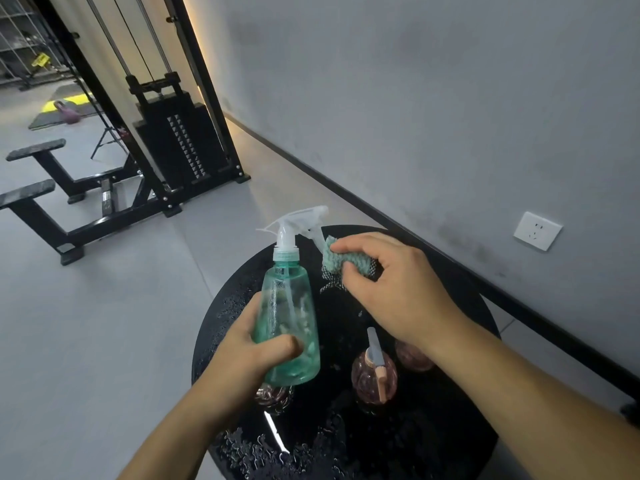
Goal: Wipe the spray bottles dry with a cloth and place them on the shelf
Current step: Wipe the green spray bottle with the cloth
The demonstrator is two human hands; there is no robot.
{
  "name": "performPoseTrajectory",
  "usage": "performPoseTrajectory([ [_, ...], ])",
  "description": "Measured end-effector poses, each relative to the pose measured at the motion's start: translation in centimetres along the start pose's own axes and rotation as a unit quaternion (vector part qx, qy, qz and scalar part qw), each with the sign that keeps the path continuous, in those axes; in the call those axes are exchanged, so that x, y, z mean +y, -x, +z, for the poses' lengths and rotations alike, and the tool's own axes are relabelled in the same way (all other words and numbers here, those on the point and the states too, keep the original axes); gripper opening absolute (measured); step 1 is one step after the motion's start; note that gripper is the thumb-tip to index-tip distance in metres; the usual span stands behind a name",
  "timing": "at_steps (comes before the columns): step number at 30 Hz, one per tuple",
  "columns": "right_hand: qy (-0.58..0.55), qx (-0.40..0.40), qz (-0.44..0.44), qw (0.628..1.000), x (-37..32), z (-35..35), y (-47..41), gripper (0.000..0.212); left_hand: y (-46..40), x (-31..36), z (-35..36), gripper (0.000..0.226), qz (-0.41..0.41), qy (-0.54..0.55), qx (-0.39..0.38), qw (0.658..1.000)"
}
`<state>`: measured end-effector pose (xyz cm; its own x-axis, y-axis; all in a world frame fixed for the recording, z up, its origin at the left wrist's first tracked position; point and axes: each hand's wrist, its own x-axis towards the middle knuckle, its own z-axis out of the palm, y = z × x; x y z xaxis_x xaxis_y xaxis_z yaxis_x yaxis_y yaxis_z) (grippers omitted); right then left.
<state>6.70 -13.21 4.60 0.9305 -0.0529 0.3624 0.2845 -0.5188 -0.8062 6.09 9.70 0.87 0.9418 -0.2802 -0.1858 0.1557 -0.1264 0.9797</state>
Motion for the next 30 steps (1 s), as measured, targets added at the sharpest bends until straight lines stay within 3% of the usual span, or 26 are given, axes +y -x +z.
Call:
performPoseTrajectory([
  [19,0.026,-0.002,-0.052,0.998,0.3,0.19,0.47,0.029,0.02,0.08,-0.05,0.062,0.0,-0.009,-0.002,1.0],
  [30,-0.009,0.021,-0.023,0.999,-0.12,-0.07,0.25,0.028,0.12,-0.06,0.17,0.058,0.004,-0.028,-0.02,0.999],
])
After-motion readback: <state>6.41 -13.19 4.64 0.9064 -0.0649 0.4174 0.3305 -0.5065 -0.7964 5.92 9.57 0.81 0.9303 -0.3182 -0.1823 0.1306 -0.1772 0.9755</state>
